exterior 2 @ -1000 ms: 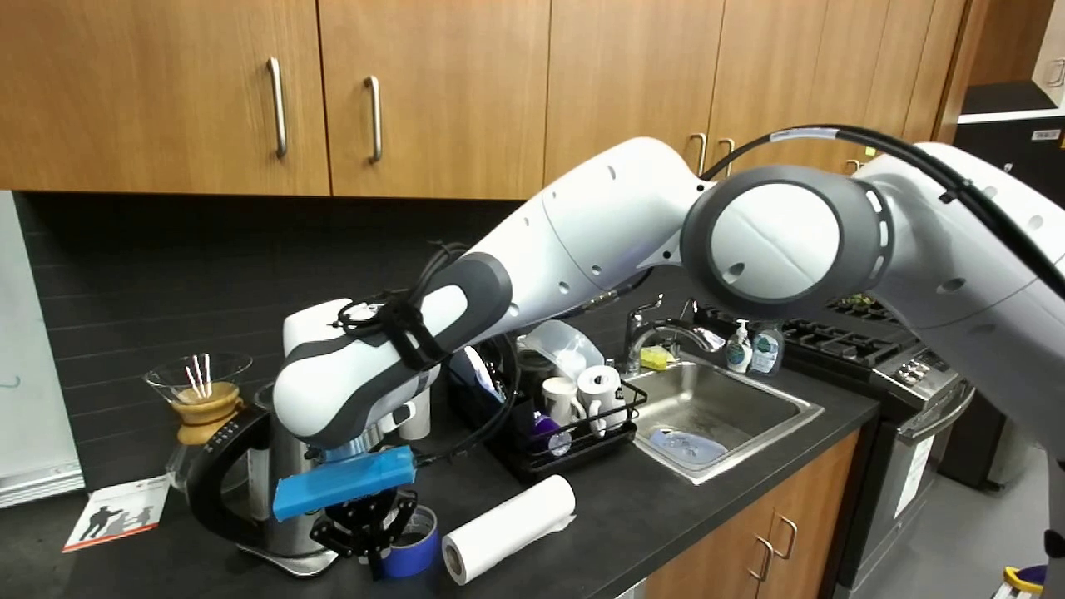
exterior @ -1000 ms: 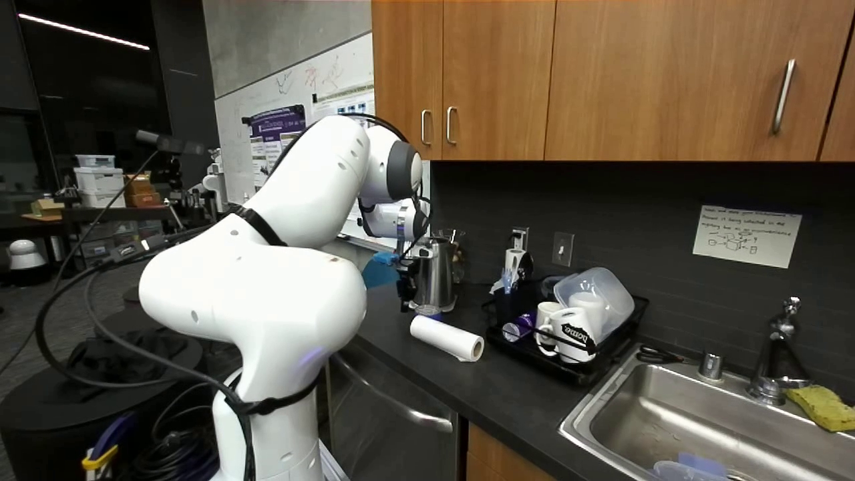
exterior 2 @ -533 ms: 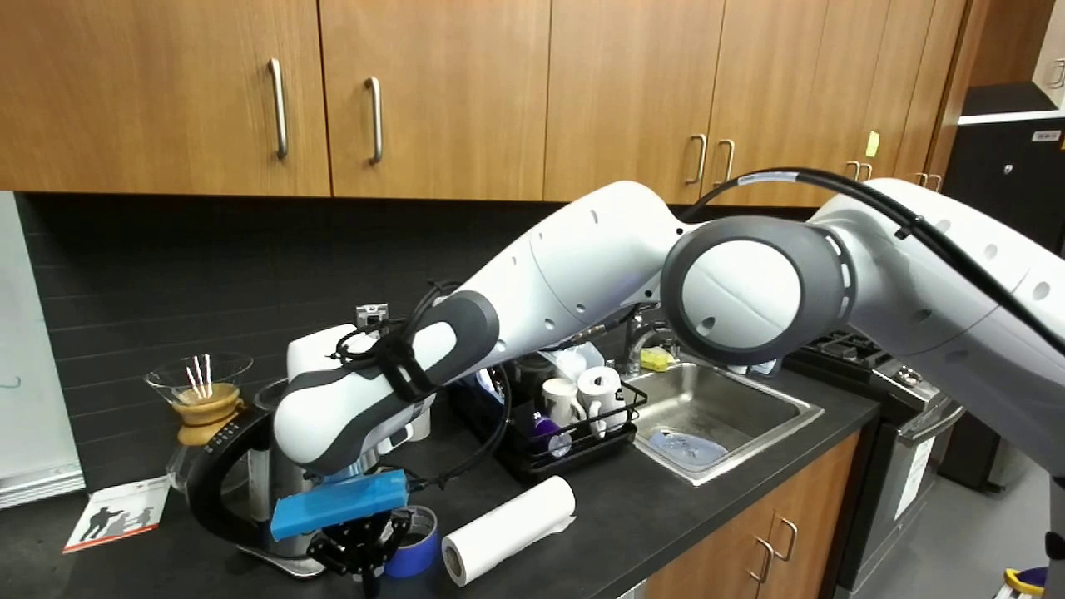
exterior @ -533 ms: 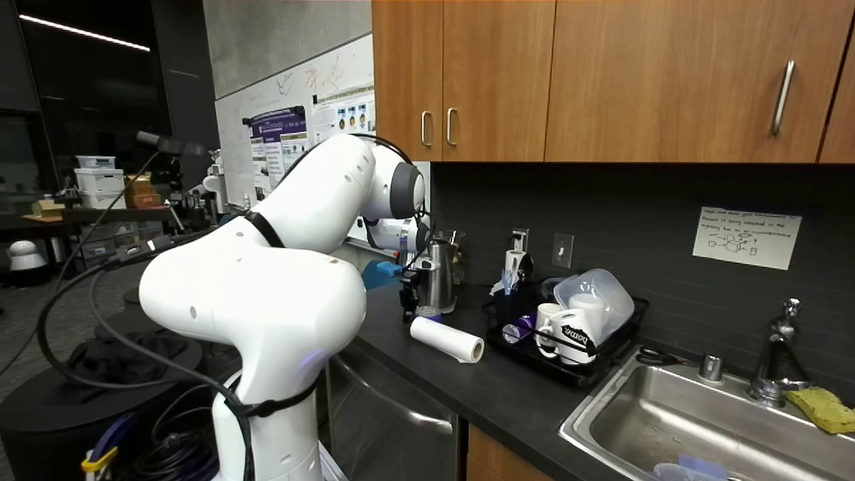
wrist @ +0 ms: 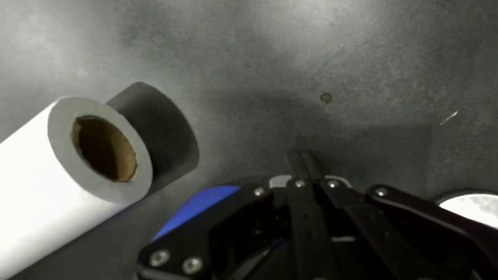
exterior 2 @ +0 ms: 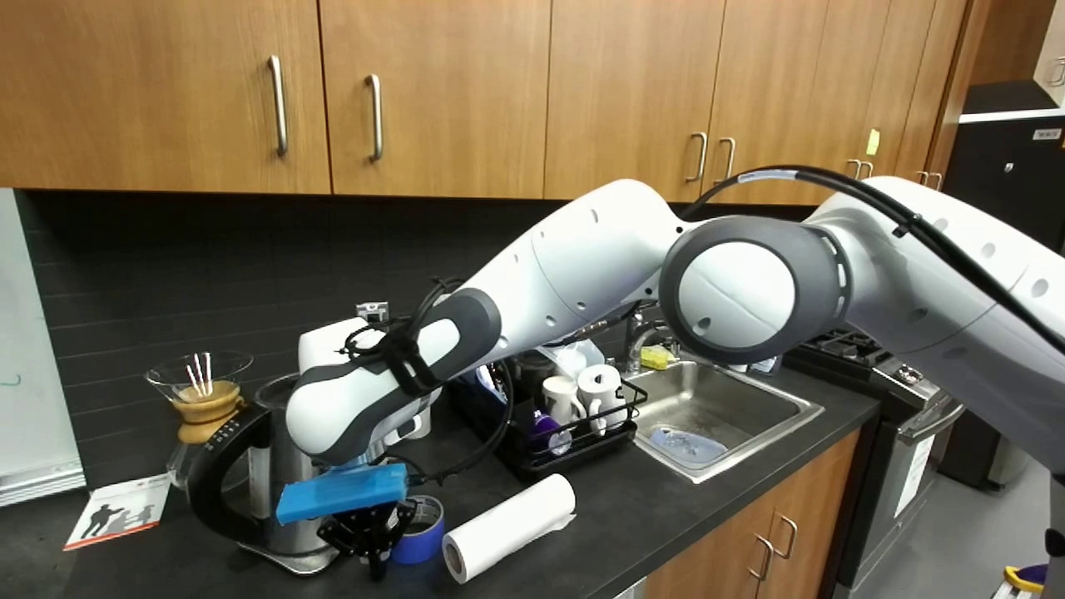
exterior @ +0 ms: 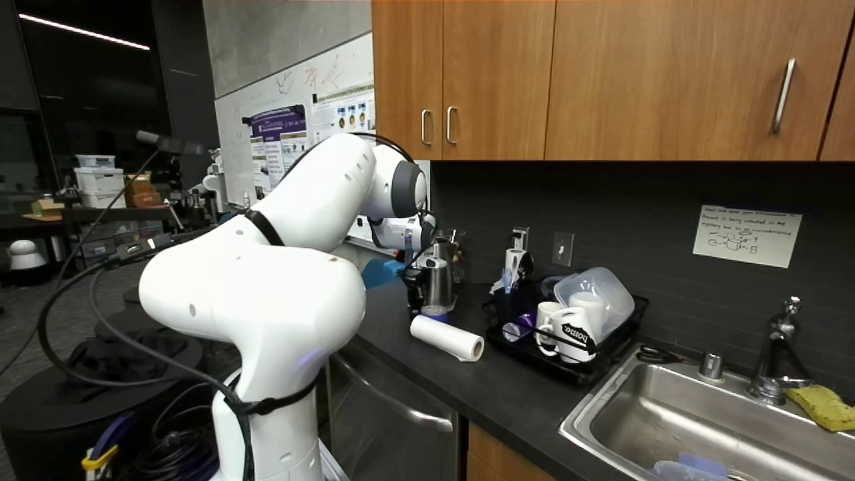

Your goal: Move the blue tape to the right

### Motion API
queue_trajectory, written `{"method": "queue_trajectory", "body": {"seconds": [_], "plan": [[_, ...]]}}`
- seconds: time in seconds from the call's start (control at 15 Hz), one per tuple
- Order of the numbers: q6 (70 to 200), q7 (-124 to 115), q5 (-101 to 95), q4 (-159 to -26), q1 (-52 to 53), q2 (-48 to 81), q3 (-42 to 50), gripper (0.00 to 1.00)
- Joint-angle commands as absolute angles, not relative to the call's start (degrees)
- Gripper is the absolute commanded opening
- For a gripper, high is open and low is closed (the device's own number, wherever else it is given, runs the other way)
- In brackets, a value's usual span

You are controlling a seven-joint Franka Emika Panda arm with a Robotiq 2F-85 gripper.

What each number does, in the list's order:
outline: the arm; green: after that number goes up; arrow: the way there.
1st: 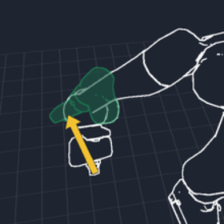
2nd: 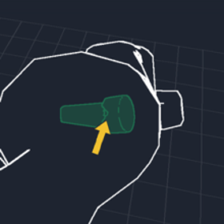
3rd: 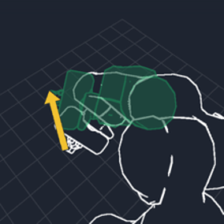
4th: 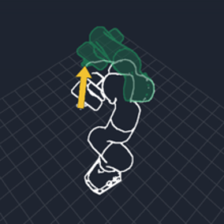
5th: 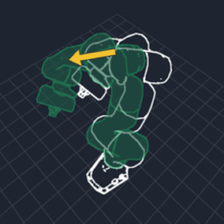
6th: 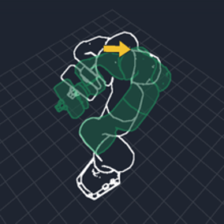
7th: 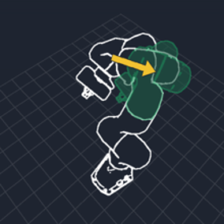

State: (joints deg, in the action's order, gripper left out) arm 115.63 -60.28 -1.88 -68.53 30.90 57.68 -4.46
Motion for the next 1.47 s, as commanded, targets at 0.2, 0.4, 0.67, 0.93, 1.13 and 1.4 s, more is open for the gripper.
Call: {"method": "queue_trajectory", "body": {"seconds": [0.2, 0.4, 0.67, 0.93, 1.13, 1.4], "plan": [[118.45, -67.89, -2.15, -71.33, 31.42, 57.19, -2.22, 0.0], [119.17, -67.81, -0.23, -81.43, 27.25, 47.32, -1.74, 0.0], [123.33, -70.38, 3.7, -91.55, 22.93, 39.43, -1.93, 0.0], [128.01, -71.62, 5.86, -101.44, 20.19, 33.02, -2.15, 0.0], [130.17, -71.07, 6.43, -105.47, 19.62, 30.13, -3.08, 0.0], [133.11, -69.27, 7.07, -106.74, 20.4, 27.19, -6.2, 0.27]]}}
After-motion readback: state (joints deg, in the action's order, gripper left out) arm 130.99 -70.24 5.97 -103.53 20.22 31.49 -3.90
